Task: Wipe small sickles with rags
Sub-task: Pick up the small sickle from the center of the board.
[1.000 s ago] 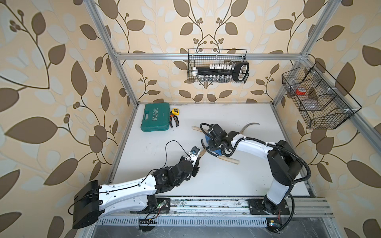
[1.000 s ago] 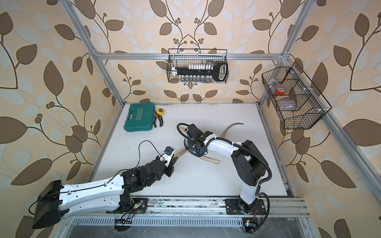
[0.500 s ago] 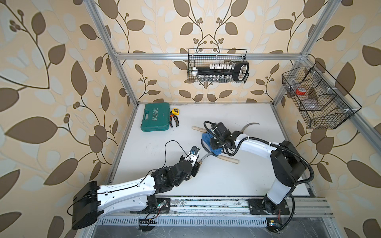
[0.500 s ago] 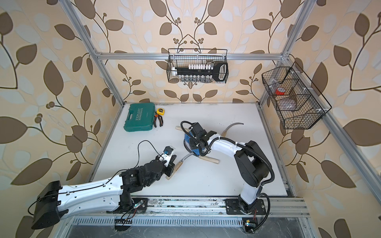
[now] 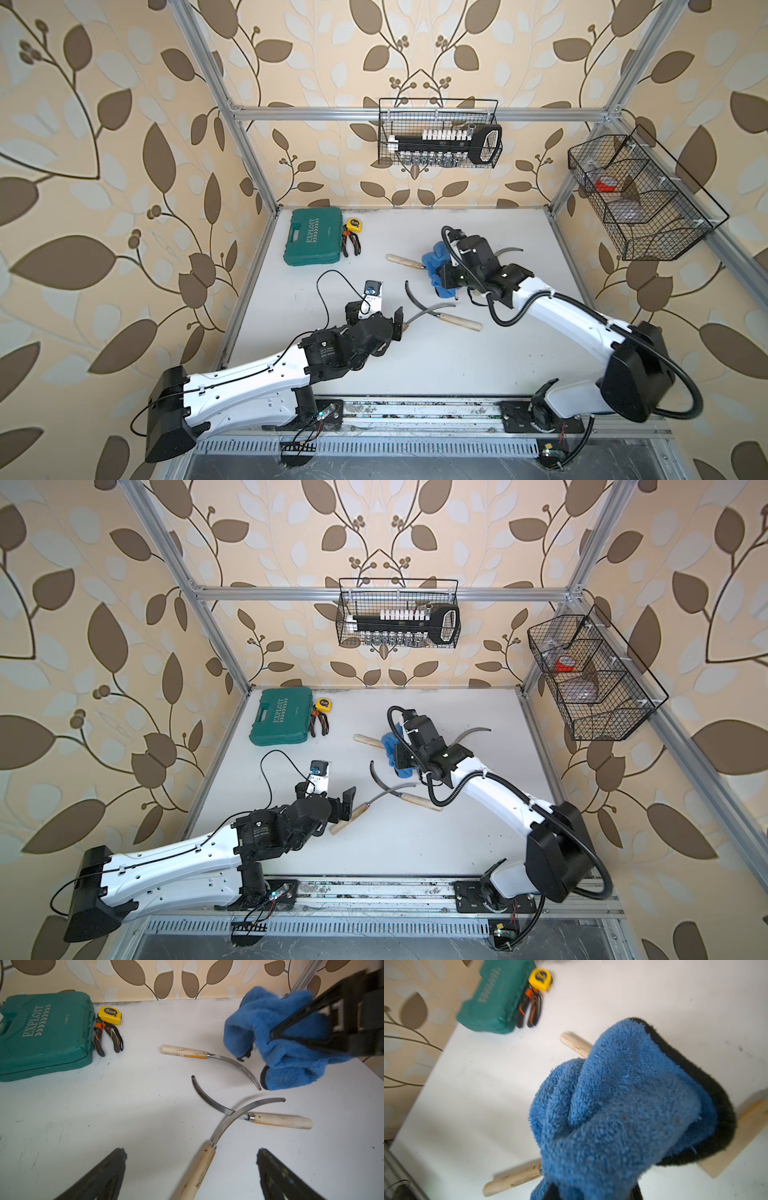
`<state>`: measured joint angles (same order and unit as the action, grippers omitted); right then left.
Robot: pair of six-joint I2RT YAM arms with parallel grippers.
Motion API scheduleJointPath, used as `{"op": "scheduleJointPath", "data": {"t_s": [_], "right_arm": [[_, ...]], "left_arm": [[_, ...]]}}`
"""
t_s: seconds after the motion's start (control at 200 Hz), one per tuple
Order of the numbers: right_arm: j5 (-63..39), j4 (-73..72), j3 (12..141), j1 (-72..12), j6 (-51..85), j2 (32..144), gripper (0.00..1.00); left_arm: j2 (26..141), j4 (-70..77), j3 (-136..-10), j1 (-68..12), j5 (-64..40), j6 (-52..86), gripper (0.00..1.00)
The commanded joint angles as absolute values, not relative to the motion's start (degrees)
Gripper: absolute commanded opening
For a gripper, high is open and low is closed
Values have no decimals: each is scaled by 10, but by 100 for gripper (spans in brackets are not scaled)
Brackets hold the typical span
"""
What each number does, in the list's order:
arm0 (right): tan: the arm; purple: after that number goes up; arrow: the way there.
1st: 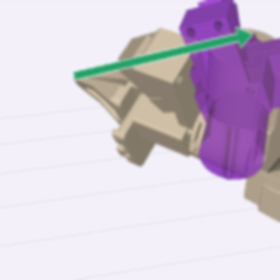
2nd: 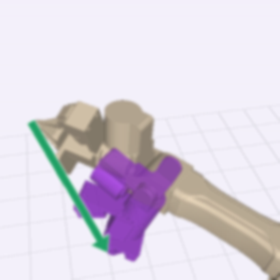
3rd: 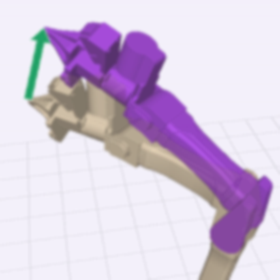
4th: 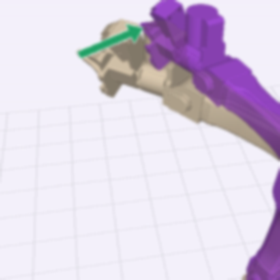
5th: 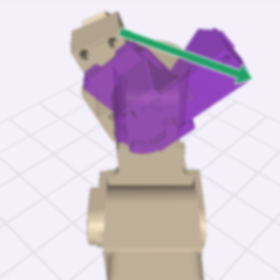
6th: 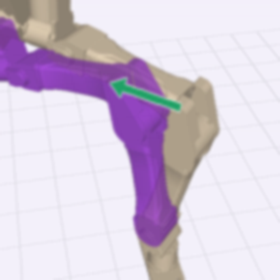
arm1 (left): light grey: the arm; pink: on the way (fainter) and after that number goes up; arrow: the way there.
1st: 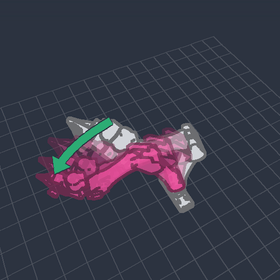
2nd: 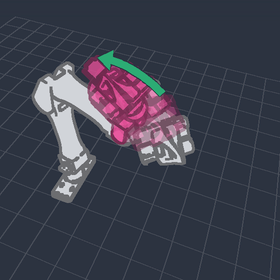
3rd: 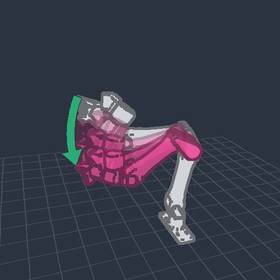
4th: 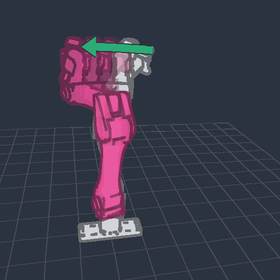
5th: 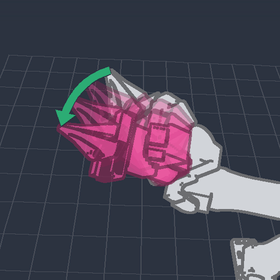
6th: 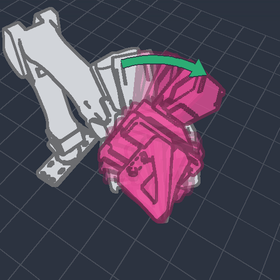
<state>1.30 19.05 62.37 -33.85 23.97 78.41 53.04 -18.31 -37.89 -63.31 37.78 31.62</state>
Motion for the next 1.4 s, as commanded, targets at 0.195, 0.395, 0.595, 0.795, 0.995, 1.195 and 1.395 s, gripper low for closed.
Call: {"op": "scheduleJointPath", "data": {"t_s": [0.195, 0.395, 0.595, 0.795, 0.995, 1.195, 1.395], "right_arm": [[55, 175, 485, -319, 266, 584, 0], [33, 164, 430, -313, 273, 513, 0], [19, 164, 429, -313, 274, 519, 0], [21, 166, 427, -313, 274, 518, 0], [17, 165, 425, -313, 276, 522, 0], [18, 166, 418, -313, 279, 522, 0], [21, 170, 416, -313, 281, 514, 0]], "left_arm": [[604, -331, -429, -634, 237, 418, 81], [714, -307, -407, -641, 157, 448, 73], [743, -308, -397, -642, 174, 474, 76], [727, -314, -376, -642, 165, 486, 80], [714, -295, -343, -642, 151, 504, 79], [707, -262, -328, -641, 147, 494, 79], [746, -255, -347, -639, 135, 456, 72]]}}
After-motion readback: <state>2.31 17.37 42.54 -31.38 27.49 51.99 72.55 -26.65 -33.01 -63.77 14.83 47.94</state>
